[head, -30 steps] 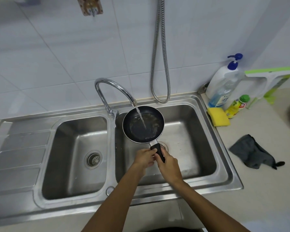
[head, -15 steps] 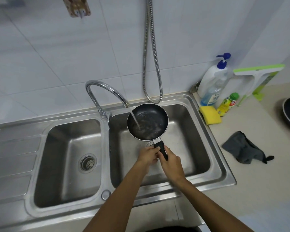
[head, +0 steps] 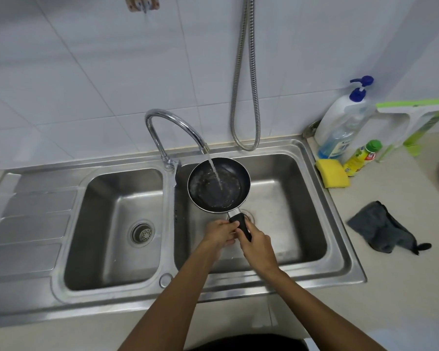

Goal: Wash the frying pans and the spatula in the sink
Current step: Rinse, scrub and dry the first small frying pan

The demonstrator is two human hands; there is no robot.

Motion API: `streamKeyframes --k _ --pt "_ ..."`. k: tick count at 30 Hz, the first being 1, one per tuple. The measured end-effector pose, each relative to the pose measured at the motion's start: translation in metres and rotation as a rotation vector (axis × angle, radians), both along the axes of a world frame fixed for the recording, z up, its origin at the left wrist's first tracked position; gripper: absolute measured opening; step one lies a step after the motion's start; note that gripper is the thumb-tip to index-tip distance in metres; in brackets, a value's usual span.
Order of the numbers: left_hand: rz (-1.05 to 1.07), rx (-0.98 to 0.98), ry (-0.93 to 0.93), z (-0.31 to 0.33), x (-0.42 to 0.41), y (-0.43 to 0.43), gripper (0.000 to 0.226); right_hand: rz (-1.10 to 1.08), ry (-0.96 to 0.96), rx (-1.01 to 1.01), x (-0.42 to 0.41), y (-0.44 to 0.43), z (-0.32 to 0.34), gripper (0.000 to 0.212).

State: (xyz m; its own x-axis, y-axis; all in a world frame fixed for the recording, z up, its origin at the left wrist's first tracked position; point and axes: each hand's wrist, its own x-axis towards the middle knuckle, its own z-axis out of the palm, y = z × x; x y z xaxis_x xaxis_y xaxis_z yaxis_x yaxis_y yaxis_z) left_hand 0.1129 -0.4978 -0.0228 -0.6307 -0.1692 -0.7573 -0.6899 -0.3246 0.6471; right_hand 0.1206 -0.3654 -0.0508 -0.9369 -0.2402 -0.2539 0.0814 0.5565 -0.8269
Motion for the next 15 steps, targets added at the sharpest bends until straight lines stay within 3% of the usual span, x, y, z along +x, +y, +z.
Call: streamKeyframes --k 6,15 --pt "-0.011 0.014 -0.010 -0.001 -0.004 0.019 0.008 -0.021 0.002 0.020 -0.003 0.017 -0.002 0.039" --pt "-0.015 -0.006 -0.001 -0.003 -0.012 0.013 0.023 -0.015 -0.010 0.025 -0.012 0.012 -0.001 0.040"
